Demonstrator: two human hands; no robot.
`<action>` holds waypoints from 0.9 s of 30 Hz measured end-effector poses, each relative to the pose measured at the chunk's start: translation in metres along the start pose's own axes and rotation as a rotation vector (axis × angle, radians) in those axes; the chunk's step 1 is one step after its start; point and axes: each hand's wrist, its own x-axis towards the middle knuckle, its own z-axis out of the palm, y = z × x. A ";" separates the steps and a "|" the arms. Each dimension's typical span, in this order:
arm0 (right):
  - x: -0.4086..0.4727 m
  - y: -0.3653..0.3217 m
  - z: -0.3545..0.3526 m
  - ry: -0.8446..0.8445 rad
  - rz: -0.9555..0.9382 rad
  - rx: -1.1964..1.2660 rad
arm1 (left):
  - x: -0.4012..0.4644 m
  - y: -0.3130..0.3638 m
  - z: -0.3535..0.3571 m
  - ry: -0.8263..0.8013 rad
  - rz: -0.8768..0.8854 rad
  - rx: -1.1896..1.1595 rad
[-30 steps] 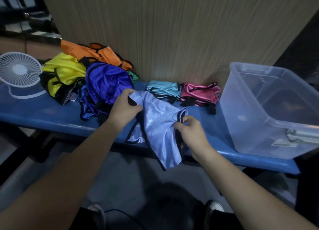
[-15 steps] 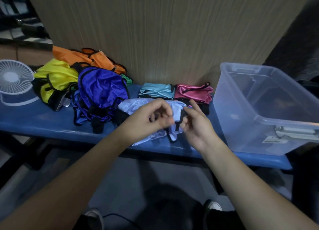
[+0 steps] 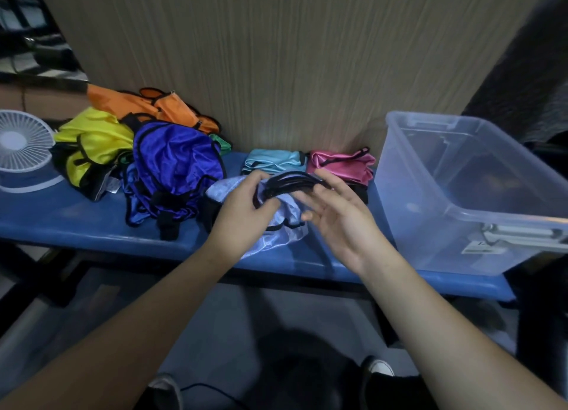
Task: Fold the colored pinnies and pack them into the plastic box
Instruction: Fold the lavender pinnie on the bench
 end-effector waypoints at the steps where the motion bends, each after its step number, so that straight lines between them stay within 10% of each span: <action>1: -0.002 0.001 0.001 -0.013 -0.047 -0.118 | 0.000 0.000 0.000 -0.007 -0.010 -0.020; 27: -0.021 0.005 0.003 0.157 -0.458 -0.945 | -0.008 0.029 -0.007 -0.144 0.019 -0.004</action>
